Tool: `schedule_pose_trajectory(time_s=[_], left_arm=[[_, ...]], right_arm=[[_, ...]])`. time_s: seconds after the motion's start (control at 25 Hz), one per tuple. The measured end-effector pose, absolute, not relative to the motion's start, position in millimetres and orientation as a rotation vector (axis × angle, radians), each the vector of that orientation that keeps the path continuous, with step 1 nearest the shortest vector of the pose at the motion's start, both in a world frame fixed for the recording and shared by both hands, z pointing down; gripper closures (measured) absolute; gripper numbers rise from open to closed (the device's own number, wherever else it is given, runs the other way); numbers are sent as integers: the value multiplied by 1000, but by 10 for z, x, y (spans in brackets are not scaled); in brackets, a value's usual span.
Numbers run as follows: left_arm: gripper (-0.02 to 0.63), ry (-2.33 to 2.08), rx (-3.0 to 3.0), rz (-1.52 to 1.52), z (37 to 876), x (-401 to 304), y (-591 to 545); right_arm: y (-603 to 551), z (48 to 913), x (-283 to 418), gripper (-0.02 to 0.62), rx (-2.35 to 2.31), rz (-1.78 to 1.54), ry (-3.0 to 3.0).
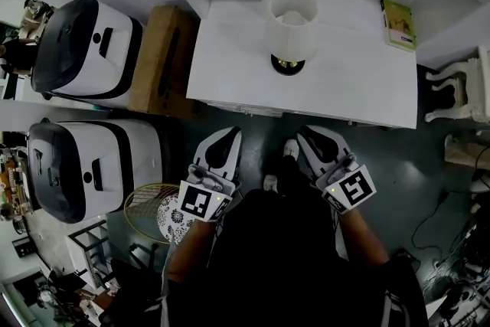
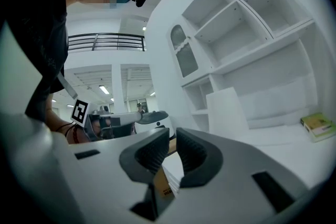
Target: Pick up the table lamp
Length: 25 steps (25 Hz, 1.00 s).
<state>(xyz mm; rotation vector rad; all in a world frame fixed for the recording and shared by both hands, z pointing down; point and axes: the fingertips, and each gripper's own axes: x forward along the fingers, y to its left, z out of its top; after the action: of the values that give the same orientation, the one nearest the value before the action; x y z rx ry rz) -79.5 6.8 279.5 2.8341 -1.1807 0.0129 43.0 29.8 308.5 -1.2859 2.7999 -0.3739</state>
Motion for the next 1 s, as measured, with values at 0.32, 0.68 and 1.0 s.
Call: schedule_pose_trajectory(time_s=[0.32,0.68,1.0], left_arm=[[589,-1206,2784,34,2982,-584,-273],[589,-1244,2758,61,3307,-670,-529],[589,-1140,2799,92,3623,-501,-640]], right_arm=[[-157,3424,607,558,-1261,-393,2907],[-538,3926,639,557,-1328,-449,2939],[-791,4260,661,557,-1370,-487,2873]])
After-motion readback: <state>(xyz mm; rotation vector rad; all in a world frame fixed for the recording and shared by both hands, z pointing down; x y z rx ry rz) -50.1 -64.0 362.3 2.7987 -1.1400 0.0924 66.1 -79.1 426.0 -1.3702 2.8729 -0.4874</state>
